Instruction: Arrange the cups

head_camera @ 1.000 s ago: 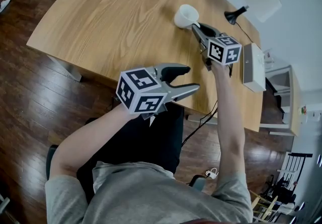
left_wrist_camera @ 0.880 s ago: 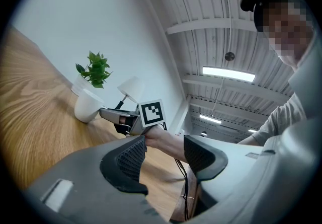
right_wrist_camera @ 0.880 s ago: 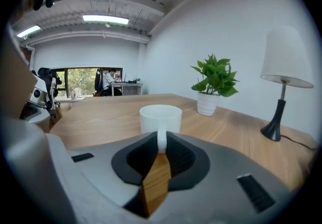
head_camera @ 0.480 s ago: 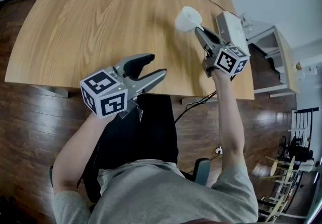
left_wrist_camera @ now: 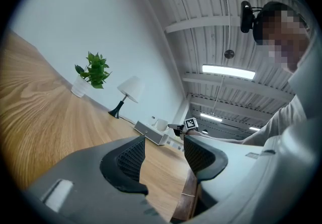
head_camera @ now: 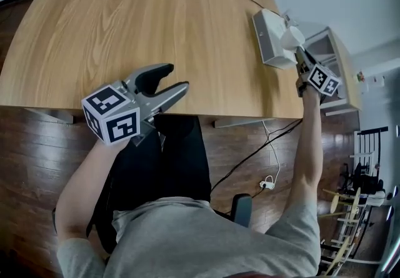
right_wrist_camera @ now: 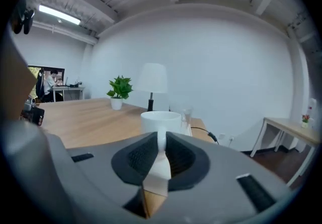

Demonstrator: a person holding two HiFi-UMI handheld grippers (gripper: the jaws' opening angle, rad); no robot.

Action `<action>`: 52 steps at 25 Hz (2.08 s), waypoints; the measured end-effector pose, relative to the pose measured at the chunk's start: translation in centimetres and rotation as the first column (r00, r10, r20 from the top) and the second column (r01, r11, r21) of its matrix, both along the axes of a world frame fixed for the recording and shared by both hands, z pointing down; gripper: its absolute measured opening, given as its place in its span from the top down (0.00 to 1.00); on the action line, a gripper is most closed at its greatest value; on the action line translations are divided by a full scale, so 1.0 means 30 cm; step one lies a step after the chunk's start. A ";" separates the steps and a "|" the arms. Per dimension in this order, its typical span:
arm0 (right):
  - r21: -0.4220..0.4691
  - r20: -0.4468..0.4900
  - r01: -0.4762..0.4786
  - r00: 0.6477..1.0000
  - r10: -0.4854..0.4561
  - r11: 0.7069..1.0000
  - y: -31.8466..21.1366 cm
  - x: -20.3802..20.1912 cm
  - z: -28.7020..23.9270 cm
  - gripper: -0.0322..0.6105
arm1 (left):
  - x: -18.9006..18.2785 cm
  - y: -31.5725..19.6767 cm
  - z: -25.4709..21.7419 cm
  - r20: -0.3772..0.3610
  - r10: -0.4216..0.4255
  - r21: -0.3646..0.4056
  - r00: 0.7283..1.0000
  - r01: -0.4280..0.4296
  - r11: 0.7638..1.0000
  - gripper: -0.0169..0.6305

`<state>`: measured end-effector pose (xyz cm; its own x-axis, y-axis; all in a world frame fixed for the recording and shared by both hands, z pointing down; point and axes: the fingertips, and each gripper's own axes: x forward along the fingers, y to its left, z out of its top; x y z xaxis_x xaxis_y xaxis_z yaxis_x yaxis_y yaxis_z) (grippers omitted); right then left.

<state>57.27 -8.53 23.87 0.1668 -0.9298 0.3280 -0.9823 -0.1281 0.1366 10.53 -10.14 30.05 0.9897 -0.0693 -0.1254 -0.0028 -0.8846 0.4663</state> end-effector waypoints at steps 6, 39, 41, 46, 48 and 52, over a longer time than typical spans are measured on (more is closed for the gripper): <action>-0.013 0.036 0.002 0.999 -0.002 1.000 0.024 0.093 0.051 0.85 | 0.002 -0.002 -0.001 -0.003 -0.003 -0.002 1.000 0.003 1.000 0.61; 0.342 0.023 0.508 0.836 -0.548 0.790 -0.036 -1.351 0.146 0.85 | 0.001 -0.002 -0.004 -0.018 0.000 0.006 1.000 0.000 1.000 0.61; 0.349 0.045 0.490 0.842 -0.537 0.798 -0.041 -1.361 0.178 0.85 | 0.000 -0.002 -0.005 -0.018 0.002 0.003 1.000 -0.001 1.000 0.61; 0.327 0.022 0.494 0.848 -0.529 0.805 -0.025 -1.381 0.207 0.85 | -0.018 0.003 -0.013 -0.009 0.011 0.024 1.000 -0.011 1.000 0.61; 0.350 0.051 0.479 0.848 -0.527 0.805 -0.011 -1.377 0.205 0.85 | -0.017 0.011 -0.007 0.013 0.019 0.051 1.000 -0.020 0.999 0.61; 0.347 0.060 0.485 0.843 -0.535 0.803 0.017 -1.371 0.193 0.85 | -0.005 0.033 -0.008 0.043 0.019 0.115 0.999 -0.024 0.993 0.61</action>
